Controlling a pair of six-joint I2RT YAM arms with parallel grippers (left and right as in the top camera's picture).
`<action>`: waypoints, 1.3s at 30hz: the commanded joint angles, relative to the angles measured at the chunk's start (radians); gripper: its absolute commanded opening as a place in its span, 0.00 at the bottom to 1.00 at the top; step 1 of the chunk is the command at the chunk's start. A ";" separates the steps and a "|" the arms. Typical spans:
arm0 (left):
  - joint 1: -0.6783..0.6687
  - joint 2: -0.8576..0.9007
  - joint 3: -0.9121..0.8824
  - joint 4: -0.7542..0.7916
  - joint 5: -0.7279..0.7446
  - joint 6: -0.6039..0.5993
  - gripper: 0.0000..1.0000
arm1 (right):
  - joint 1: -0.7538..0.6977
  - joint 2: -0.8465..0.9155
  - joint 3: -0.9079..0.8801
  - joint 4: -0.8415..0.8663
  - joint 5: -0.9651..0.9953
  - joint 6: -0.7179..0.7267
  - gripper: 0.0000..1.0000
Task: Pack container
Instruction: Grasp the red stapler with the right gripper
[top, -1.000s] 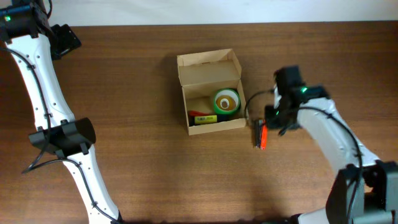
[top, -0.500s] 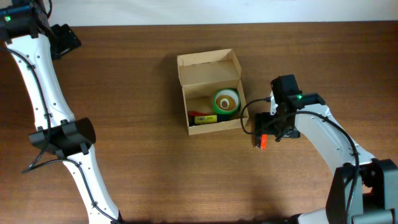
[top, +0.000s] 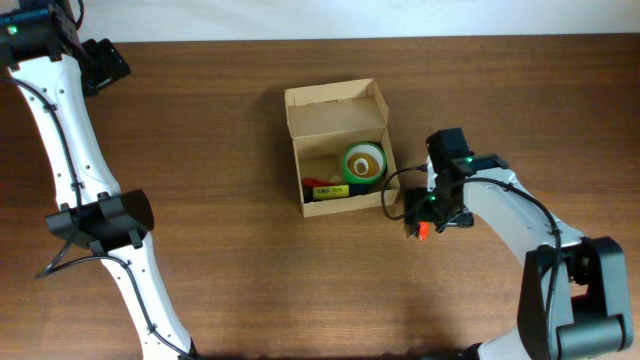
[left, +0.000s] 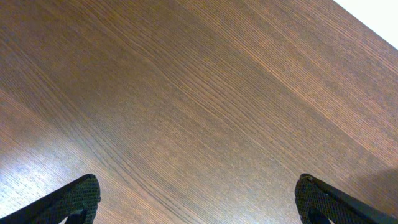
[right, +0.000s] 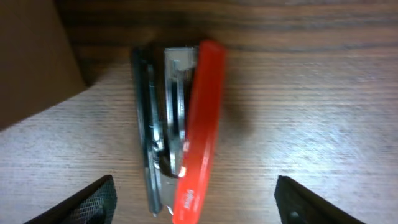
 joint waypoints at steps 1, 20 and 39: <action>-0.001 0.003 0.006 -0.001 0.003 0.016 1.00 | 0.042 0.008 -0.009 0.010 0.044 0.008 0.82; -0.001 0.003 0.006 -0.015 0.003 0.016 1.00 | 0.064 0.077 -0.010 0.015 0.096 0.035 0.74; -0.001 0.003 0.006 -0.015 0.003 0.038 1.00 | 0.063 0.081 -0.010 0.028 0.100 0.039 0.07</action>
